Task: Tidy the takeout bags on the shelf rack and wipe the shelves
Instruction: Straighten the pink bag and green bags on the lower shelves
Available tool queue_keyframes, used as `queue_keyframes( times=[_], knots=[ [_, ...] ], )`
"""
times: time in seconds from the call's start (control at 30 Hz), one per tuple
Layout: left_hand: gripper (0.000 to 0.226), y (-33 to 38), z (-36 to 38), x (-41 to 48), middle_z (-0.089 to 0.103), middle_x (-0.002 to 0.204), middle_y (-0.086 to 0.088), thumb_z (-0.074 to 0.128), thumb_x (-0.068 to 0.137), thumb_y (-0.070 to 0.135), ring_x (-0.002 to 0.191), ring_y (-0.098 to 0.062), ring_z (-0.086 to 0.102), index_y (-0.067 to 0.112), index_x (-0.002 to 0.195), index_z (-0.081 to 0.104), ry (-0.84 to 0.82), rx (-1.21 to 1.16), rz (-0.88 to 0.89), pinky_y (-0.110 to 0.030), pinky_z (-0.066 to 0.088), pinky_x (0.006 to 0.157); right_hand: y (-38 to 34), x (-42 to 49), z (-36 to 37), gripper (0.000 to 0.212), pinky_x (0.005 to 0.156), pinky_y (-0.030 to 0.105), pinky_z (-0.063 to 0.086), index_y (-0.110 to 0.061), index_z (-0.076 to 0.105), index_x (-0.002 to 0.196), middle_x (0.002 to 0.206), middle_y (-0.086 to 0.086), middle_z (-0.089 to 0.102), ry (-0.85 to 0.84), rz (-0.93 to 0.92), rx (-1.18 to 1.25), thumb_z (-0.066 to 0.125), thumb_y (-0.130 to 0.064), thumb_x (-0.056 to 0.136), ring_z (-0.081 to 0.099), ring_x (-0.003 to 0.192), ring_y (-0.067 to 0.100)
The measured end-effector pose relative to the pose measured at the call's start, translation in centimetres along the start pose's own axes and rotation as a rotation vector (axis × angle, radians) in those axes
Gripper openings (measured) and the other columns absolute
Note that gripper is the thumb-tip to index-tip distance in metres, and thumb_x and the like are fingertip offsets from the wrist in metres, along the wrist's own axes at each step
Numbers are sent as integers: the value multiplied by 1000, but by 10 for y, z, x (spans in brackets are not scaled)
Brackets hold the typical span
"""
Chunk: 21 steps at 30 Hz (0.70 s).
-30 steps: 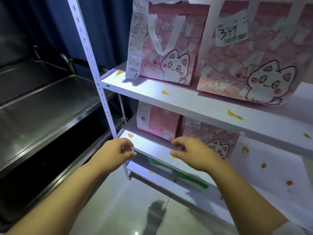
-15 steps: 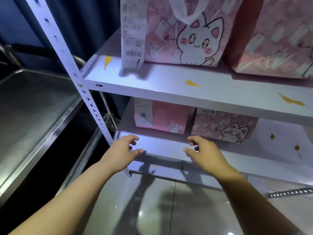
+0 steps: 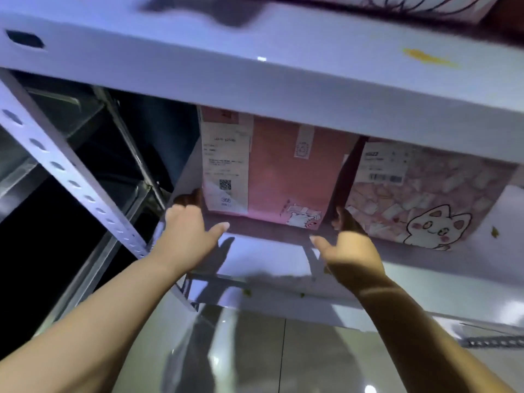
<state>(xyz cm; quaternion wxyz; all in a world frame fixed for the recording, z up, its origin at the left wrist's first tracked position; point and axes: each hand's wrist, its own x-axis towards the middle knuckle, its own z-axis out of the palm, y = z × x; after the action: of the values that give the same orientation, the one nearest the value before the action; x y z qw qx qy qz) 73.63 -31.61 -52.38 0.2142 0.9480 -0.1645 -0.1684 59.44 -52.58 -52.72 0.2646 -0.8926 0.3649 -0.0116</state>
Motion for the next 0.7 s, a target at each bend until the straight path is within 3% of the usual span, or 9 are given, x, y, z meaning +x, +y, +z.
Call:
queue_keyframes(
  times=[0.03, 0.07, 0.1, 0.17, 0.37, 0.5, 0.57, 0.63, 0.7],
  knots=[
    [46, 1, 2, 7, 51, 110, -29, 58, 86, 44, 110, -41, 44, 1, 101, 51, 6, 0, -5, -40, 39, 92, 0, 7, 2, 62, 87, 41, 49, -11, 39, 134, 120, 13, 57, 37, -20, 7, 63, -40, 84, 58, 101, 34],
    [52, 1, 4, 15, 50, 116, -29, 60, 86, 41, 110, -45, 46, 0, 116, 46, 22, -39, -1, -42, 41, 93, -1, 13, 5, 69, 89, 39, 48, -17, 32, 139, 125, 11, 54, 72, -27, 19, 65, -39, 83, 57, 106, 32],
    [63, 2, 5, 22, 48, 125, -28, 62, 85, 37, 110, -49, 48, 3, 131, 35, 31, -113, -7, -47, 44, 93, -2, 19, 6, 74, 90, 37, 47, -21, 27, 142, 128, 9, 53, 90, -23, 30, 66, -39, 82, 55, 109, 30],
    [76, 4, 7, 34, 43, 138, -19, 65, 84, 30, 107, -53, 51, 13, 143, 22, 49, -269, -6, -54, 48, 88, -5, 30, 11, 79, 87, 33, 47, -24, 21, 144, 130, 8, 53, 81, -7, 55, 67, -37, 82, 56, 110, 30],
    [58, -5, 13, 42, 54, 133, -3, 64, 85, 17, 118, -26, 53, 22, 135, 37, 132, -419, 119, -42, 45, 96, -4, 39, 23, 67, 77, 35, 51, -26, 31, 140, 119, 6, 61, 129, -6, 210, 67, -28, 83, 60, 103, 28],
    [48, -13, 12, 33, 61, 112, 13, 63, 85, 15, 96, -18, 63, 37, 123, 43, 178, -524, 178, -32, 55, 75, -2, 38, 25, 58, 73, 33, 50, -23, 40, 131, 106, 2, 62, 192, -11, 339, 69, -21, 81, 63, 96, 24],
    [50, -16, 9, 24, 58, 99, 27, 62, 85, 15, 89, -7, 62, 49, 116, 42, 201, -563, 209, -36, 57, 70, 0, 37, 25, 52, 77, 29, 46, -22, 45, 125, 103, 0, 62, 232, -38, 378, 70, -18, 80, 63, 94, 20],
    [48, -19, 9, 19, 61, 101, 23, 60, 86, 18, 89, -7, 62, 52, 114, 42, 194, -571, 211, -41, 58, 69, 0, 36, 24, 51, 76, 25, 42, -22, 46, 125, 103, -3, 62, 251, -54, 410, 70, -18, 80, 63, 92, 14],
    [40, -23, 12, 16, 61, 113, 9, 58, 87, 23, 95, -14, 61, 41, 119, 44, 160, -550, 196, -43, 56, 78, 0, 35, 22, 53, 77, 25, 42, -19, 47, 127, 106, -1, 63, 262, -64, 421, 71, -18, 80, 61, 92, 12]
  ],
)
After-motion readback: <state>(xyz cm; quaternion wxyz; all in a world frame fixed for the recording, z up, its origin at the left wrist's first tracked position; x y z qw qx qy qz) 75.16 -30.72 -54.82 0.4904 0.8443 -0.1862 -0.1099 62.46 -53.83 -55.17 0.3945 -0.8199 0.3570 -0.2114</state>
